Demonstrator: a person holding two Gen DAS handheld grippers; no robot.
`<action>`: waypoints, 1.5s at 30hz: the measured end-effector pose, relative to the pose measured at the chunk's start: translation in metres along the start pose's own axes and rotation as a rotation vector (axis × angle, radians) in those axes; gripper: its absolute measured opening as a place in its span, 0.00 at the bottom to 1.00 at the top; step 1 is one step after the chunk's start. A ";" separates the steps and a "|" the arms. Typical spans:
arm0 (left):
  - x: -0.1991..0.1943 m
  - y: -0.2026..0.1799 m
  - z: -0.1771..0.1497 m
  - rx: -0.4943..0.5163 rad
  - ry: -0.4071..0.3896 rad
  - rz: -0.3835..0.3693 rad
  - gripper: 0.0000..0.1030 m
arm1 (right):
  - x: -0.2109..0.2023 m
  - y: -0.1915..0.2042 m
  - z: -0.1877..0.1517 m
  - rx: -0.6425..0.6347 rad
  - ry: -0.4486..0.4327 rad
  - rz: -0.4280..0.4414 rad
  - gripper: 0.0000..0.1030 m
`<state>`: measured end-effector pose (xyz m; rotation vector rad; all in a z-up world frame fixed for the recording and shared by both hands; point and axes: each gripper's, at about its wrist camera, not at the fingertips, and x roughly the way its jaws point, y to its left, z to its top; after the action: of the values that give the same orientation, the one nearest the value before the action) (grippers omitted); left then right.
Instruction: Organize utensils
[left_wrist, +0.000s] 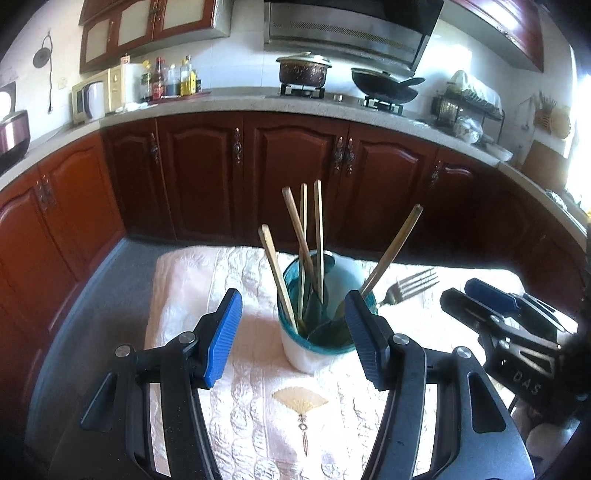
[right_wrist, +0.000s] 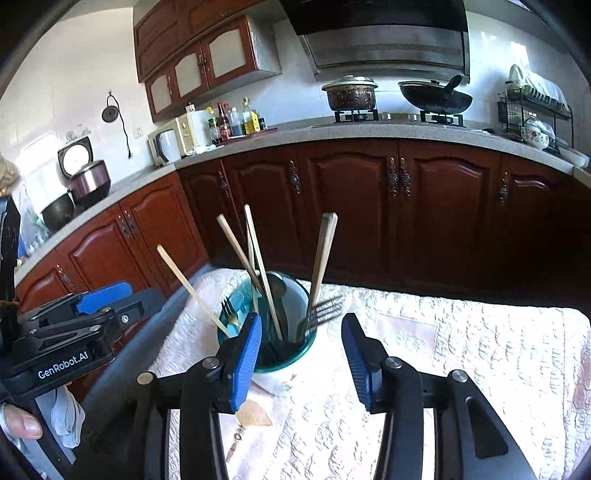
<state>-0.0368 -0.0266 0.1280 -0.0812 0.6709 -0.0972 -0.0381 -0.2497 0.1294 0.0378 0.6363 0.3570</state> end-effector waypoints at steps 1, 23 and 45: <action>0.001 0.000 -0.002 -0.006 0.006 0.005 0.56 | 0.000 0.000 -0.003 0.001 0.004 -0.004 0.43; -0.005 -0.007 -0.010 0.031 -0.035 0.095 0.56 | -0.006 0.007 -0.011 0.028 0.006 -0.039 0.44; -0.013 -0.010 -0.012 0.020 -0.066 0.108 0.56 | -0.012 0.011 -0.010 0.020 -0.025 -0.039 0.50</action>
<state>-0.0549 -0.0351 0.1276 -0.0282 0.6076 0.0027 -0.0563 -0.2444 0.1294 0.0492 0.6146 0.3119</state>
